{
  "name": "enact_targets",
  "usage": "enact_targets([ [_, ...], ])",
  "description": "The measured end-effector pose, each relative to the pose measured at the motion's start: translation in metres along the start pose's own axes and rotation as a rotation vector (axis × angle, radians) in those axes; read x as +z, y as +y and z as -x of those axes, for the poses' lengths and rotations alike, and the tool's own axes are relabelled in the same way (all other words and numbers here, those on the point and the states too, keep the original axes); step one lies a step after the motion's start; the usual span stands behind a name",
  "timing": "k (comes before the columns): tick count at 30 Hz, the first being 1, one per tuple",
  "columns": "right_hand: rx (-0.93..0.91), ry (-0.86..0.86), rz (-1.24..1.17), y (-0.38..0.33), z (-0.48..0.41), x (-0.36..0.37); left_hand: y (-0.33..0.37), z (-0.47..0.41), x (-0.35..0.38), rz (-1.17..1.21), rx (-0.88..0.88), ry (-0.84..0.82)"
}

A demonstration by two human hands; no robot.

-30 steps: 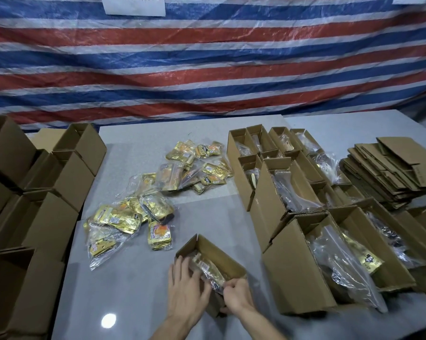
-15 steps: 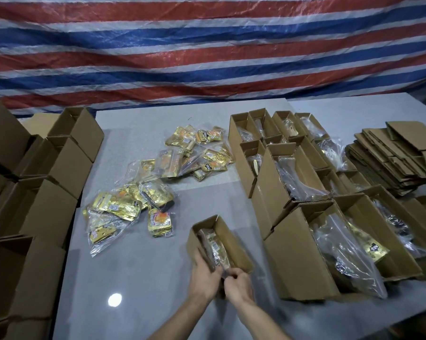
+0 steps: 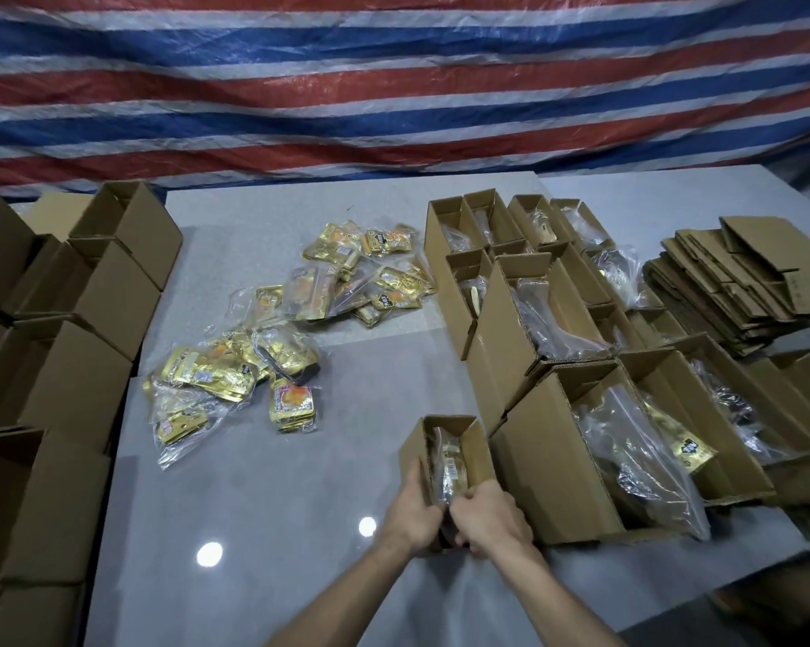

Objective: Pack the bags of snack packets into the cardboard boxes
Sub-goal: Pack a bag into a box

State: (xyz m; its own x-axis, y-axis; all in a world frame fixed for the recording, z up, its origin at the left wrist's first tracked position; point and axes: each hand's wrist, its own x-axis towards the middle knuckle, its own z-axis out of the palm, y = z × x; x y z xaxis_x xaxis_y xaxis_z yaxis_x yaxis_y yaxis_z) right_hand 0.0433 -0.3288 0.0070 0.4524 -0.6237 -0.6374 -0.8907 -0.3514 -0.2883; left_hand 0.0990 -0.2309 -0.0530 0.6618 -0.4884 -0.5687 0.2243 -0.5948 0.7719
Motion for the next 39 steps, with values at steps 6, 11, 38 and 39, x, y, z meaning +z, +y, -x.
enact_targets([
  [6,0.03,0.086,-0.051,0.014,-0.005,0.003,0.005,0.007,0.032,0.053,-0.025,0.011],
  [11,0.033,0.125,-0.11,0.024,-0.005,0.002,0.012,0.002,0.041,0.092,-0.065,-0.019],
  [38,-0.291,0.217,-0.179,-0.024,0.0,0.011,0.005,0.039,-0.061,0.054,0.073,0.134],
  [39,-0.32,0.208,-0.195,-0.033,0.002,0.014,0.003,0.046,-0.078,0.062,0.08,0.182],
])
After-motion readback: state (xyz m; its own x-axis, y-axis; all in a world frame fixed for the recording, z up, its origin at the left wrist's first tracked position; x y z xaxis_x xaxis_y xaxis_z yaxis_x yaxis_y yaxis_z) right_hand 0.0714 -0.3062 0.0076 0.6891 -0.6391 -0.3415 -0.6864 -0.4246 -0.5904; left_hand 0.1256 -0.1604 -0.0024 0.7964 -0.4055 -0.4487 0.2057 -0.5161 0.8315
